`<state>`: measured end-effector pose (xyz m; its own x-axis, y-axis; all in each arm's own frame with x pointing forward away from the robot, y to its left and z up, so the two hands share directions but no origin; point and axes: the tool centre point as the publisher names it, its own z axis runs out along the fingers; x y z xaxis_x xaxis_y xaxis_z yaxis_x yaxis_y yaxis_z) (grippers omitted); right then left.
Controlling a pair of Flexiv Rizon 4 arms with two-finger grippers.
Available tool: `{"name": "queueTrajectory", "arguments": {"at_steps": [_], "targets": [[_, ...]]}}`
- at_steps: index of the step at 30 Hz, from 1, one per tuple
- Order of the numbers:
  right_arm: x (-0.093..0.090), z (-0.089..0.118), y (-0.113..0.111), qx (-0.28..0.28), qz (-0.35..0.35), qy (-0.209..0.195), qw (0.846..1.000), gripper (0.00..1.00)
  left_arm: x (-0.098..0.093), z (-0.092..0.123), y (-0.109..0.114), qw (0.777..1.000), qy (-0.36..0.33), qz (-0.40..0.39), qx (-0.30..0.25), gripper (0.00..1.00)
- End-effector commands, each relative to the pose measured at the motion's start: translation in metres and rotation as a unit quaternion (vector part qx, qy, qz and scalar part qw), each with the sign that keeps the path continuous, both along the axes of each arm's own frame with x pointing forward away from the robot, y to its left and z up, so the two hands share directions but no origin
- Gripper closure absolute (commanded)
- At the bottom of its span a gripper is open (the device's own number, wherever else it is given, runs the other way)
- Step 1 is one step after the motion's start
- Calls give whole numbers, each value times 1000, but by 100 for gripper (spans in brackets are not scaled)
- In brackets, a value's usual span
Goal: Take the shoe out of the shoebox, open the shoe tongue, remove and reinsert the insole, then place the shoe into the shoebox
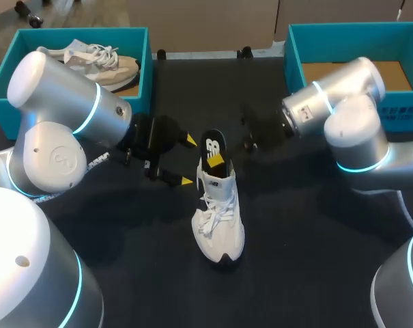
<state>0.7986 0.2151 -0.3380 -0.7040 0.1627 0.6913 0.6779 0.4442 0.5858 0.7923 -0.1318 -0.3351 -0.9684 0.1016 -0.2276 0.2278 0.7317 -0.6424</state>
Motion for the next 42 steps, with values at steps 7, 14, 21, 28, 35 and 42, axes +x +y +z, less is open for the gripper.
{"name": "queueTrajectory", "arguments": {"at_steps": [7,14,21,28,35,42], "targets": [[12,-3,2,-10,31,12,999,100,-1,0,-1,1000,0,1,3,0],[1,-8,-2,-10,41,24,999,100,-1,0,-1,1000,0,1,3,0],[-17,-17,-6,-15,38,52,998,100,-1,0,-1,1000,0,1,3,0],[-25,-22,-5,-17,34,66,997,100,-1,0,-1,1000,0,1,3,0],[-18,-14,-4,-30,28,52,998,81,-1,0,-1,1000,0,1,3,0],[-10,-4,-3,-38,30,37,998,69,-1,0,-1,1000,0,1,3,0]]}}
